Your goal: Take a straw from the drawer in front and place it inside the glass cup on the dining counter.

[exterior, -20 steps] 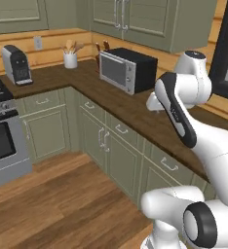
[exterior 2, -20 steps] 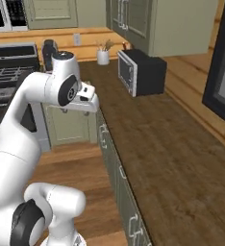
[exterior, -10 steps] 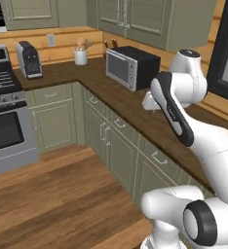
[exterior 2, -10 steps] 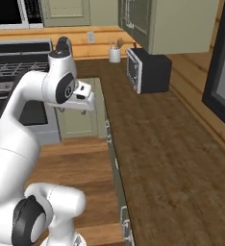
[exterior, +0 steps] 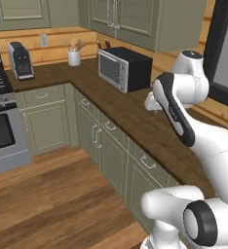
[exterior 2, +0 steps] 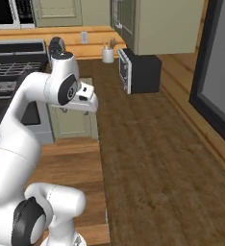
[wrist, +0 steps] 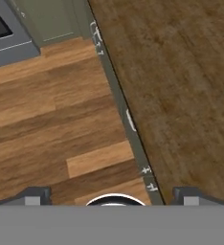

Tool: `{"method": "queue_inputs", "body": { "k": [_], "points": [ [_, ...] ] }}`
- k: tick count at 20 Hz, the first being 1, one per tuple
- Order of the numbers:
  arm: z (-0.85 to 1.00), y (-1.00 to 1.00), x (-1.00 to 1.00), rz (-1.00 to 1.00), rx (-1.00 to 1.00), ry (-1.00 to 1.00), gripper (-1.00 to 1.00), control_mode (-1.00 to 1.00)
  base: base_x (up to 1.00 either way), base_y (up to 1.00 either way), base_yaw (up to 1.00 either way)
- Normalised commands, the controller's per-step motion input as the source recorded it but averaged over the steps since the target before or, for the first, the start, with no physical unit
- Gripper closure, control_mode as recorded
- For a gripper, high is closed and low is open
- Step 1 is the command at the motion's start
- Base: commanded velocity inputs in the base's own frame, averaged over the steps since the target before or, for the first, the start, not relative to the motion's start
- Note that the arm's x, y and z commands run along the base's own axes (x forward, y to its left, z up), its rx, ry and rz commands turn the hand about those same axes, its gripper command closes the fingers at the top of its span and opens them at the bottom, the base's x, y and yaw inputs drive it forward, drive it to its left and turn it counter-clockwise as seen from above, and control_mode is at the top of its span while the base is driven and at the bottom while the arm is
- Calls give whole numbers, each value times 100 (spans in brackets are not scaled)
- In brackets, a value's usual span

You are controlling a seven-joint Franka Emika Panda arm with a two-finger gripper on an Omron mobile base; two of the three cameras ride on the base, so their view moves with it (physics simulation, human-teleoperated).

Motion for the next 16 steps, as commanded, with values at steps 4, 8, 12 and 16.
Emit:
{"method": "queue_inputs", "body": {
  "k": [4,8,12,16],
  "points": [
    [0,-19,-8,-2,-2,-2,-100,-100,0,0,0],
    [0,48,-30,0,-35,-22,-100,-100,0,0,0],
    [-20,73,-8,0,-50,-21,-100,-100,0,0,0],
    [-62,44,0,0,-46,-11,-100,-100,0,0,0]
  ]
}}
